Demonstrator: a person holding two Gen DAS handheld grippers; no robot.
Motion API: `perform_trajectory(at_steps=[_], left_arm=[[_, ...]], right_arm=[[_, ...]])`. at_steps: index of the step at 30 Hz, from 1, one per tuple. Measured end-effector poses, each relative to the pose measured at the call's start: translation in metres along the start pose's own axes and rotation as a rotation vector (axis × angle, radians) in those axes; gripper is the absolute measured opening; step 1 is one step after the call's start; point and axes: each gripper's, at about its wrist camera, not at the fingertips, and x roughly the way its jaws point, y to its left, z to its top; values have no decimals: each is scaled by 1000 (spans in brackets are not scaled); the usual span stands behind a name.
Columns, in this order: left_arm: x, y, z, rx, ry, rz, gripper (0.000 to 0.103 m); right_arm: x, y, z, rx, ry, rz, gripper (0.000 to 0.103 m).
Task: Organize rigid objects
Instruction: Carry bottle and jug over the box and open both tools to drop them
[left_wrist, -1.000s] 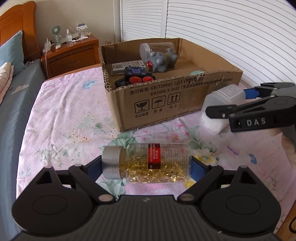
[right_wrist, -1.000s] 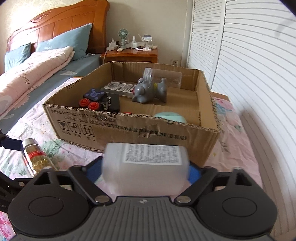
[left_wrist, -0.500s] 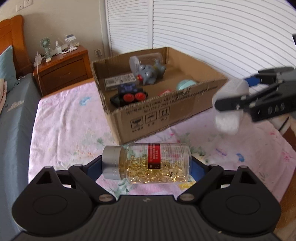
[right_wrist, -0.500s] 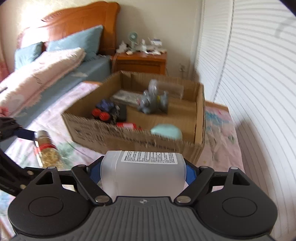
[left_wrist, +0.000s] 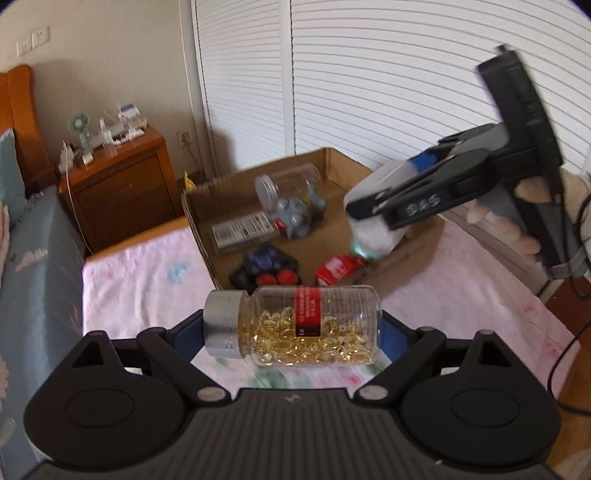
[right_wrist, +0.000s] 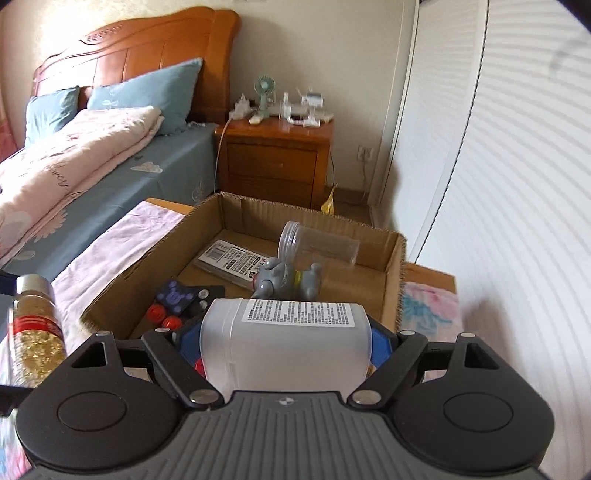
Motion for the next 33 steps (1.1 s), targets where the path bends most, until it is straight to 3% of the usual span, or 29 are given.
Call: perform_trajectory(at_steps=[5, 9, 19, 23, 28, 33], left_arm=[[13, 9, 22, -2, -9, 3, 93], [30, 16, 41, 2, -10, 26, 93], [95, 28, 78, -25, 4, 90, 94], [85, 25, 75, -11, -70, 146, 99], [52, 23, 72, -29, -138, 158, 101], [16, 9, 52, -19, -188, 230, 102]], right_arm=[[18, -2, 3, 15, 22, -27, 90], [-3, -10, -6, 76, -32, -19, 103], [-45, -7, -26, 80, -45, -43, 103], [-52, -1, -27, 67, -44, -51, 103], [-54, 7, -28, 83, -25, -81, 103], [-59, 16, -33, 135, 38, -181, 103]])
